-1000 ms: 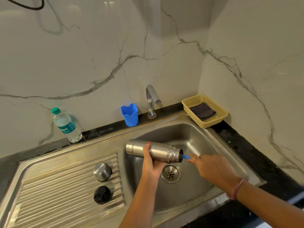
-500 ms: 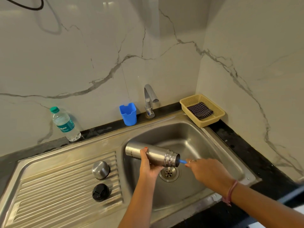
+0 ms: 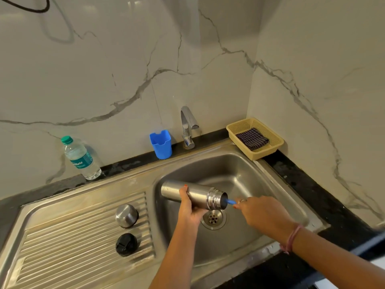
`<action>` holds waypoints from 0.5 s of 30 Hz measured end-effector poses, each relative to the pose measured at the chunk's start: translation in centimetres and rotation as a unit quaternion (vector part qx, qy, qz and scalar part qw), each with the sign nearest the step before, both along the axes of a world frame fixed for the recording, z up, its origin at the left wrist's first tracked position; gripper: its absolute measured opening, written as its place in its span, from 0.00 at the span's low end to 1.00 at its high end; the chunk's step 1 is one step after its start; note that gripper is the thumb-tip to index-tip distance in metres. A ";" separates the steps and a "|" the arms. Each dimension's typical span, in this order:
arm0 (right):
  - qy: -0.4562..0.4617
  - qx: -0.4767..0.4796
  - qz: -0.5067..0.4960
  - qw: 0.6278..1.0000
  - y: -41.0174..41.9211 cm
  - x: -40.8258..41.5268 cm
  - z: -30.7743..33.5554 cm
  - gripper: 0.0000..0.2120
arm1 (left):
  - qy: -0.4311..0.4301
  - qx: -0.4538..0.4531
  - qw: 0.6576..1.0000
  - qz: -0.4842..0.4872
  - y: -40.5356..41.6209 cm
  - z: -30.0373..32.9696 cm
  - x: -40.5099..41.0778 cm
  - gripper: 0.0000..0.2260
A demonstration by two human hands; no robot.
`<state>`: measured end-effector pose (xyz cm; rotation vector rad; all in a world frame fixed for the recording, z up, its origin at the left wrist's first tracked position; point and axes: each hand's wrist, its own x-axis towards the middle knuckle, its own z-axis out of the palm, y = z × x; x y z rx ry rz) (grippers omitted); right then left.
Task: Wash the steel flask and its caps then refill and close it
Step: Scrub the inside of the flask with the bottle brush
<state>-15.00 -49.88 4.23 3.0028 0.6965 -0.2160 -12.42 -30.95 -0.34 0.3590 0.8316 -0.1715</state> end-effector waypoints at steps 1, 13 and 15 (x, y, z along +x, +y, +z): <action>0.028 0.020 -0.012 0.999 -0.5 0.2 0.3 0.16 | 0.004 0.000 1.000 0.000 0.1 -0.1 0.0 0.21; 0.404 0.256 -0.221 0.850 -1.8 4.0 3.0 0.16 | -0.045 -0.005 0.999 0.017 -0.3 -0.3 0.1 0.19; 0.278 0.192 -0.148 0.929 -0.6 3.3 1.8 0.15 | -0.041 0.000 0.999 0.017 -0.4 -0.4 0.2 0.21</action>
